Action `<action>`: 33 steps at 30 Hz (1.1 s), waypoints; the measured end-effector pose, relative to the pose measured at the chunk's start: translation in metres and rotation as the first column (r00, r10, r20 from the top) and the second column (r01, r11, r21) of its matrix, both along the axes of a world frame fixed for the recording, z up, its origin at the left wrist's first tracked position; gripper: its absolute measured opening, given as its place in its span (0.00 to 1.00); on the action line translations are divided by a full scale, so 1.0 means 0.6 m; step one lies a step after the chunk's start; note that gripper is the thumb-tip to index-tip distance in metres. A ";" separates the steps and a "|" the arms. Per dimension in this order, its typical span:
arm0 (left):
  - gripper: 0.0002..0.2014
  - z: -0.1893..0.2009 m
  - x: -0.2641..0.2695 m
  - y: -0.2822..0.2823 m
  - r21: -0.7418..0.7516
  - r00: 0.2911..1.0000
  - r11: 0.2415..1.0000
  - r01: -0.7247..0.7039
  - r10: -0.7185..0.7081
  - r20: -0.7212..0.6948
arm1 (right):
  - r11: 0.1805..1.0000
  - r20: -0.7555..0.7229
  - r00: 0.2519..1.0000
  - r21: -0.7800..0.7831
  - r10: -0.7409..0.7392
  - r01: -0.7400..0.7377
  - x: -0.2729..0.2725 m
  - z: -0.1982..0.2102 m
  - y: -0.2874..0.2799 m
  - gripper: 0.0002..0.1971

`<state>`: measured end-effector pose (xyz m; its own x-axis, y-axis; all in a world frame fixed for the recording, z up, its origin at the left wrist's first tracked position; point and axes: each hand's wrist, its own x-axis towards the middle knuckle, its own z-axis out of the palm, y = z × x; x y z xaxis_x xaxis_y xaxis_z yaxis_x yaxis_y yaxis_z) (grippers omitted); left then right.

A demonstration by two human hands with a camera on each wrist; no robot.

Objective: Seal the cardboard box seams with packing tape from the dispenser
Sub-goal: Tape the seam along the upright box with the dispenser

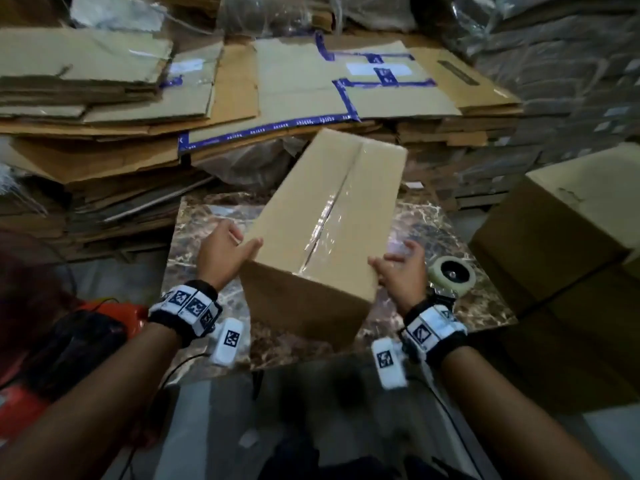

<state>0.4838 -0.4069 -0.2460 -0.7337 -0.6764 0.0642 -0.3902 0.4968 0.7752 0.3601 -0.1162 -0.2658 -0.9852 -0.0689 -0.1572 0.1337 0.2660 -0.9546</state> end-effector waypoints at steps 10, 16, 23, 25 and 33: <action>0.15 -0.025 -0.040 0.148 -0.389 0.972 0.895 0.218 -0.164 0.167 | 0.965 0.002 0.966 -0.042 0.260 -0.260 -0.031 0.019 0.069 0.31; 0.25 0.027 -0.097 0.214 -0.484 0.848 0.697 0.529 -0.448 0.283 | 0.969 0.170 0.971 -0.211 0.168 -0.130 -0.057 -0.003 0.082 0.36; 0.45 -0.005 -0.200 0.319 -0.453 0.643 0.456 0.766 -0.547 0.536 | 0.955 0.217 0.937 0.172 -0.274 0.240 -0.122 -0.088 0.202 0.27; 0.44 -0.009 -0.218 0.325 -0.468 0.671 0.481 0.741 -0.526 0.523 | 0.933 0.242 0.924 0.282 -0.295 0.224 -0.135 -0.112 0.237 0.17; 0.43 -0.005 -0.254 0.337 -0.507 0.717 0.508 0.697 -0.495 0.490 | 0.952 0.438 0.880 0.301 -0.182 0.047 -0.180 -0.220 0.288 0.21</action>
<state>0.3312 -0.2049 -0.2492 -0.9975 0.0648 0.0284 0.0675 0.9920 0.1064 0.2519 0.0565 -0.3979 -0.7962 0.1521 -0.5856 0.5810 0.4625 -0.6697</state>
